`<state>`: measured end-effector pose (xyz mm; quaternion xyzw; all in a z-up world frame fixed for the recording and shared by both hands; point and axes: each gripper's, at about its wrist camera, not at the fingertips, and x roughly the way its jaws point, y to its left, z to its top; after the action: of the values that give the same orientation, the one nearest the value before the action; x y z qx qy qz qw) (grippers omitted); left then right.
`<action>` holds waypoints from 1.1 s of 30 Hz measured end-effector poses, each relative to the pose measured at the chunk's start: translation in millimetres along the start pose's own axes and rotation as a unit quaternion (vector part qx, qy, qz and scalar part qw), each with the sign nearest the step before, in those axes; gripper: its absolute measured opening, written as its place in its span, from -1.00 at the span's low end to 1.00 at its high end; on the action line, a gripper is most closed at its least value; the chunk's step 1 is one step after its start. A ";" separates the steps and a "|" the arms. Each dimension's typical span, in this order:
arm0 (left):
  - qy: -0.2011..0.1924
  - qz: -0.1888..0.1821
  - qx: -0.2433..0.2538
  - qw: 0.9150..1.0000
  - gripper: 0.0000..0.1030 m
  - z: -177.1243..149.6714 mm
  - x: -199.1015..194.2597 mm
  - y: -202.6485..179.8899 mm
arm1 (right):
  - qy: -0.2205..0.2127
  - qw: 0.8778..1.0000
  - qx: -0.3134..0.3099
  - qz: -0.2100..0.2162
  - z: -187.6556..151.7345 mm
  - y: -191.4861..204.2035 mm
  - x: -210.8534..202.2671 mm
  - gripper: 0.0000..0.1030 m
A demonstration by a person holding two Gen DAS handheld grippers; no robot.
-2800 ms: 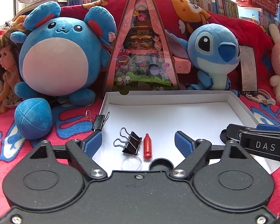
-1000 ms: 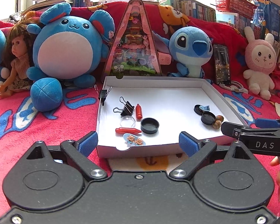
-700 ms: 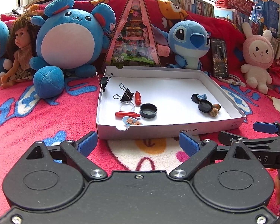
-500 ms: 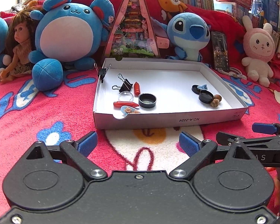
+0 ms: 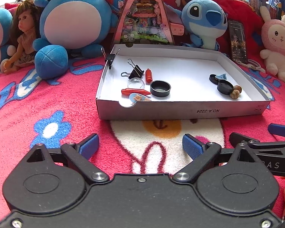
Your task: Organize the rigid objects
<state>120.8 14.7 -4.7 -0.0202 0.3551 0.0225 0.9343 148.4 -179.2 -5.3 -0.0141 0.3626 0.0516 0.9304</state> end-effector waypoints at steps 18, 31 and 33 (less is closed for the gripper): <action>-0.028 0.015 0.010 0.999 1.00 -12.0 5.6 -1.3 | -0.008 1.000 -0.002 -0.002 -6.0 0.8 -2.1 1.00; -0.027 0.011 0.006 1.000 1.00 -12.1 6.4 0.7 | -0.007 1.000 -0.004 -0.003 -6.9 1.5 -1.8 1.00; -0.027 0.011 0.006 1.000 1.00 -12.3 6.4 1.1 | -0.007 1.000 -0.004 -0.004 -7.0 1.8 -1.8 1.00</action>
<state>117.3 15.3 -18.2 -0.0102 0.3300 0.0311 0.9434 142.1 -178.0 -9.3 -0.0191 0.3554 0.0497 0.9332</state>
